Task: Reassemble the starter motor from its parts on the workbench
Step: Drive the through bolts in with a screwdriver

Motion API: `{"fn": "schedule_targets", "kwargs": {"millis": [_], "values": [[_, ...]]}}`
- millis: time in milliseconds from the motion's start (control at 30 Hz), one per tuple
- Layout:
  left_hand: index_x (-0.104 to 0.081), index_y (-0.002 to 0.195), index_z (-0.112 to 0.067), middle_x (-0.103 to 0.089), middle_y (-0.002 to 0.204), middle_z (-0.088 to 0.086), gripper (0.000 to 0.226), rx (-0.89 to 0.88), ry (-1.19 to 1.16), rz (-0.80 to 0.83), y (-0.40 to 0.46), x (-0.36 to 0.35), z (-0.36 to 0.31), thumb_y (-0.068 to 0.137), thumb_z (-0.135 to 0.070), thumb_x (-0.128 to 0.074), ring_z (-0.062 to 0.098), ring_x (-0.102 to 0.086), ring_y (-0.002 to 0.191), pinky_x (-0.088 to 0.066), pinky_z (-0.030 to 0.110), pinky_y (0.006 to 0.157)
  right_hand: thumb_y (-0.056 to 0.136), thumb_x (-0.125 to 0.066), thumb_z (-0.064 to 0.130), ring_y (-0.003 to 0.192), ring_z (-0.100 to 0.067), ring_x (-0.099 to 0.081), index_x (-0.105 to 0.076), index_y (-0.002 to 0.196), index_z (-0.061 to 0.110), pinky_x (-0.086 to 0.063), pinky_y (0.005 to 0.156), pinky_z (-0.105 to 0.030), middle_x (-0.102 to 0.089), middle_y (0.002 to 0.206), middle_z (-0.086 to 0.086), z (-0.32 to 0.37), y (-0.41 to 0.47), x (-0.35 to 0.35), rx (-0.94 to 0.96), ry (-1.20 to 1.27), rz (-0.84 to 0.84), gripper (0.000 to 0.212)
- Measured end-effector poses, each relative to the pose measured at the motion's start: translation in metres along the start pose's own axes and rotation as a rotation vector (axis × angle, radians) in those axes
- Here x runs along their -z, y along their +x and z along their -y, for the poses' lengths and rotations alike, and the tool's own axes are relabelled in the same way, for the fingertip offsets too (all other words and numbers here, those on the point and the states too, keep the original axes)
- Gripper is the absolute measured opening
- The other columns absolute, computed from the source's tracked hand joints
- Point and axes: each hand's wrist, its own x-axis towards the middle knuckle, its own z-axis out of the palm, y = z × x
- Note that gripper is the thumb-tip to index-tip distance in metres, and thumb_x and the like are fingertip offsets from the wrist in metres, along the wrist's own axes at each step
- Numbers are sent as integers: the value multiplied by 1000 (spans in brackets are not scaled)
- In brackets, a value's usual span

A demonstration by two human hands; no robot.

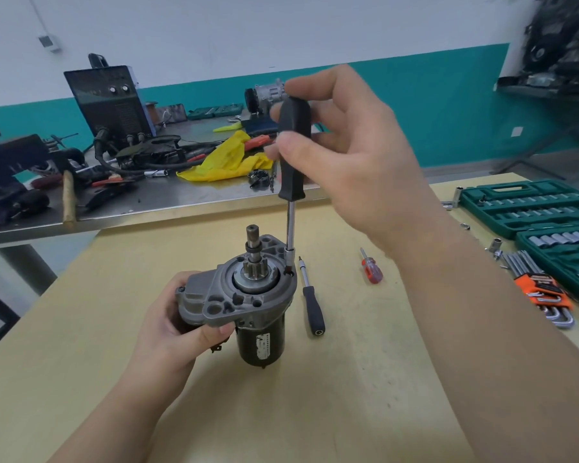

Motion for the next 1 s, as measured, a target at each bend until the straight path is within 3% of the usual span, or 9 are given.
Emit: {"fn": "schedule_targets", "kwargs": {"millis": [133,300,400,500,600,667,767,933,1000], "values": [[-69,124,-19,-72,111,24,76,1,17,-1,0,-1,-1,63,-48,-103,40,-65,94,-57,37,71,97,-67,-8,88,-30,-79,-52,124,20,-67,83,-46,-68,103,-15,5,-1,3,19,69,138,42],[-68,126,-18,-72,110,24,76,0,26,2,1,-2,-1,65,-48,-102,36,-65,89,-55,36,66,92,-77,18,68,-11,-68,-53,122,24,-56,65,-17,-59,82,13,1,-2,-6,77,-423,-151,39],[-68,125,-17,-71,107,25,76,-9,29,6,1,-2,-1,65,-48,-102,34,-63,84,-53,35,62,90,-77,27,76,-9,-65,-50,122,26,-53,65,-22,-59,84,16,0,-3,-6,75,-552,-215,41],[-68,124,-16,-70,106,27,76,-12,19,8,1,-2,-1,65,-47,-102,34,-62,83,-53,34,62,95,-78,25,87,-19,-74,-50,121,25,-64,77,-32,-68,101,3,0,0,0,1,-267,-74,38],[-68,123,-16,-71,104,24,76,-13,14,7,1,-2,-1,63,-47,-103,32,-62,81,-52,32,60,101,-66,2,102,-29,-77,-50,122,21,-65,90,-47,-70,118,-16,1,1,6,-21,69,94,32],[-69,122,-18,-72,104,22,75,-16,10,5,0,-3,-2,62,-48,-103,31,-62,81,-53,32,61,100,-64,-5,95,-31,-79,-50,121,21,-66,87,-46,-69,112,-19,3,0,8,5,100,151,36],[-70,121,-20,-71,106,24,73,-16,8,8,0,-4,-3,62,-49,-102,33,-63,85,-53,33,63,93,-75,3,82,-29,-78,-51,112,31,-67,81,-44,-67,98,-11,4,0,5,56,-13,78,41],[-69,124,-19,-70,111,26,75,-13,10,4,1,-3,-1,64,-48,-102,36,-62,90,-54,35,67,88,-84,32,68,-3,-65,-49,112,33,-52,62,-13,-60,83,15,-1,-3,-10,115,-374,-180,43],[-69,124,-19,-69,111,26,75,-13,4,1,0,-3,-1,64,-48,-102,35,-62,90,-55,35,66,90,-83,32,72,-6,-69,-50,113,32,-56,65,-15,-63,87,13,0,-2,-8,92,-344,-161,41]]}}
